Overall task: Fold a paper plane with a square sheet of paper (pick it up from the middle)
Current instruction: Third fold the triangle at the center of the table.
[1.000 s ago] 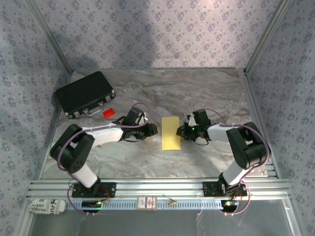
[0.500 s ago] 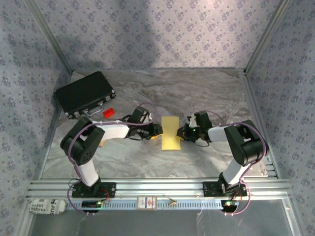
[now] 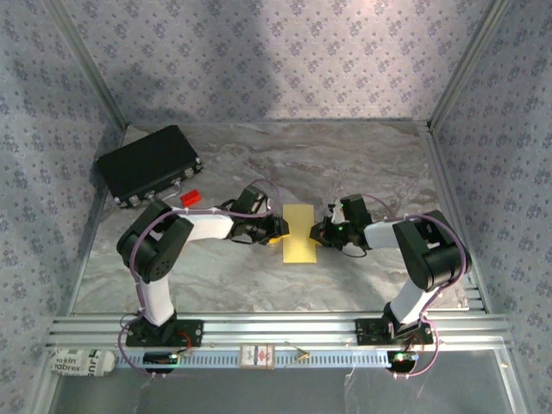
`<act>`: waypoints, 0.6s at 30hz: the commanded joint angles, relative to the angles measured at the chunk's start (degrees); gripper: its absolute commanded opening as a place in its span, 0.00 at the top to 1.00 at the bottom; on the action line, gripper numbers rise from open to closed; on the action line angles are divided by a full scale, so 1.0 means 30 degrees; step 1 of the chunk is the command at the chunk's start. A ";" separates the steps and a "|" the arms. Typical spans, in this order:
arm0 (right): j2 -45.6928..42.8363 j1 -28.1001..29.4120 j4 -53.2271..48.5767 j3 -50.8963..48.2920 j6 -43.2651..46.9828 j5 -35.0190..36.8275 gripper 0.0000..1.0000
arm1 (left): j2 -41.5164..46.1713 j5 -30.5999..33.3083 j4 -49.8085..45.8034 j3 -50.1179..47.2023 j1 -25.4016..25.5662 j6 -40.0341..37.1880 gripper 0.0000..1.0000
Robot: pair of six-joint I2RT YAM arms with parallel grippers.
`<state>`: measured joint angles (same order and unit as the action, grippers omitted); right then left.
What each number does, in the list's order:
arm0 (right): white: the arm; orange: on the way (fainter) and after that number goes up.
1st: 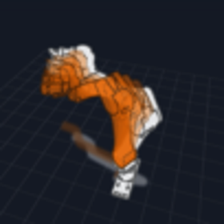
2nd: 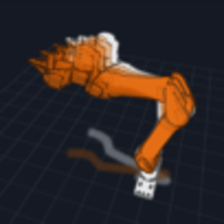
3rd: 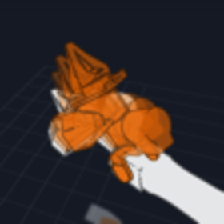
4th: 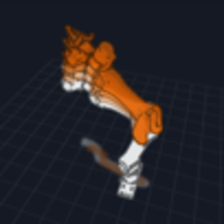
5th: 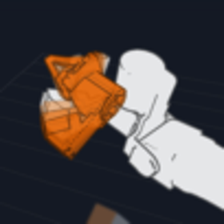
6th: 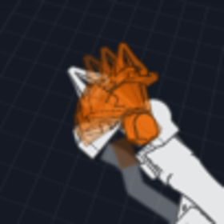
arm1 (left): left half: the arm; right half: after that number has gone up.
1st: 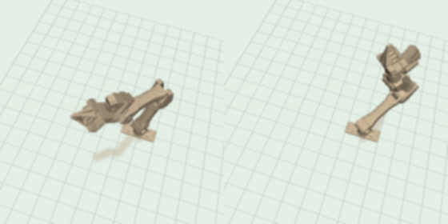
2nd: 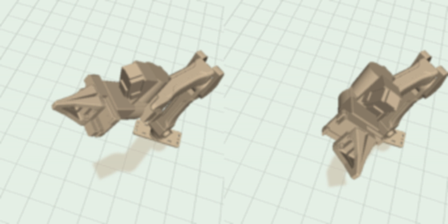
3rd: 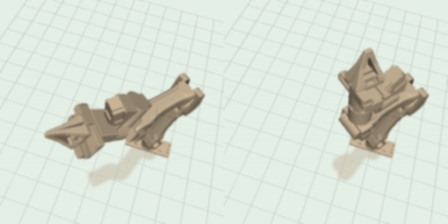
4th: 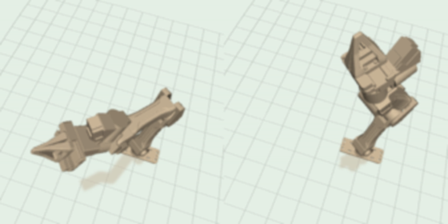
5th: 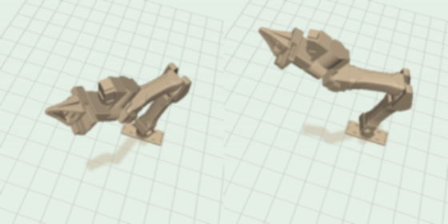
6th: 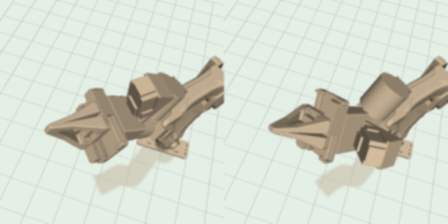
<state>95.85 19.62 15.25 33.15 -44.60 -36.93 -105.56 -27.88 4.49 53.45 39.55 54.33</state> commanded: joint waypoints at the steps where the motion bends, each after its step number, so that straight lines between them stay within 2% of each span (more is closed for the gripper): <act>1: 0.0662 0.0023 -0.2152 -0.0559 0.0108 0.1498 0.95 | -0.0576 -0.0283 -0.0373 0.0485 0.0276 -0.0010 0.64; 18: 0.0669 0.0002 -0.2181 -0.0509 0.0106 0.1553 0.95 | -0.0834 -0.0317 -0.0076 0.0530 0.0454 0.0612 0.73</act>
<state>95.79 19.62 15.16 33.15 -44.60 -36.88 -107.18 -28.32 4.71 54.61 40.21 55.66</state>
